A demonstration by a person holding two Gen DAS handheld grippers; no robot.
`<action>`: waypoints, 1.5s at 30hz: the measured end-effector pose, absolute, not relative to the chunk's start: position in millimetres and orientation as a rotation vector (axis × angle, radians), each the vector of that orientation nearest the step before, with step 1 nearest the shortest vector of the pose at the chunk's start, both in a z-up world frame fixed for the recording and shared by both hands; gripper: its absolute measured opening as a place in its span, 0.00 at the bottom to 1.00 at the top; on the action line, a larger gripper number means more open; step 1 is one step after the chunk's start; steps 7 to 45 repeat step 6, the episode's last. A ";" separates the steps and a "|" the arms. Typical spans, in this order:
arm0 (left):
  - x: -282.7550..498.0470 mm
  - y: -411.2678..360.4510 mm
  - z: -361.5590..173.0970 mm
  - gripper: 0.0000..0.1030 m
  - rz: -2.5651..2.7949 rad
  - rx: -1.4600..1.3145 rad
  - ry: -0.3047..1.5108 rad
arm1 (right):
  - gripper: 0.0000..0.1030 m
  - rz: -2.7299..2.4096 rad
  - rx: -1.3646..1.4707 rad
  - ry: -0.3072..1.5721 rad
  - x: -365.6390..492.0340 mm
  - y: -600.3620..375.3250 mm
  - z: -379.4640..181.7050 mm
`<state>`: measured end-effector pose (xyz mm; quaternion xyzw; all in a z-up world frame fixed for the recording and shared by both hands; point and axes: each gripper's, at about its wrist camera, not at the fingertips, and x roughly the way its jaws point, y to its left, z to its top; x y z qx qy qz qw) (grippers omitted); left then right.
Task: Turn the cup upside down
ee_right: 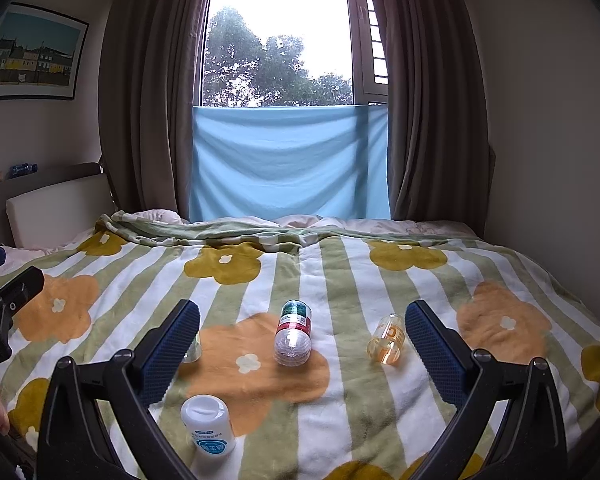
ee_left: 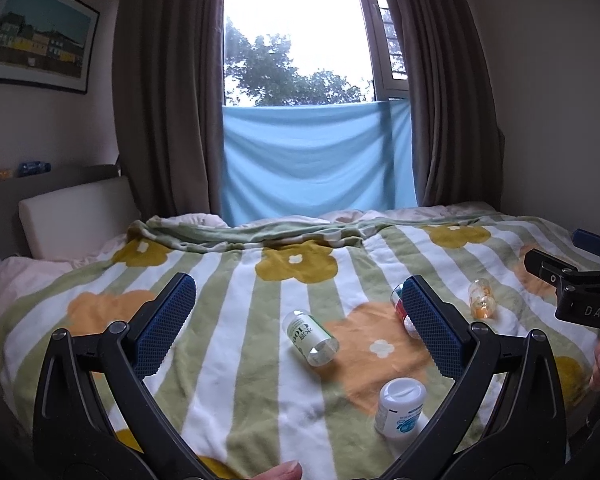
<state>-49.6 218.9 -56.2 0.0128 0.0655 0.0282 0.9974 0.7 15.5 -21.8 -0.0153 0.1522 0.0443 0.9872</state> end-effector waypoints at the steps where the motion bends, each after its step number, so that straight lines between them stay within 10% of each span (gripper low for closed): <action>1: -49.4 219.2 -56.3 1.00 0.054 0.024 0.131 | 1.00 0.089 -0.032 0.305 0.8 15.5 -21.7; 45: -49.7 219.5 -56.4 1.00 0.054 0.018 0.132 | 1.00 0.089 -0.030 0.305 1.0 15.3 -21.6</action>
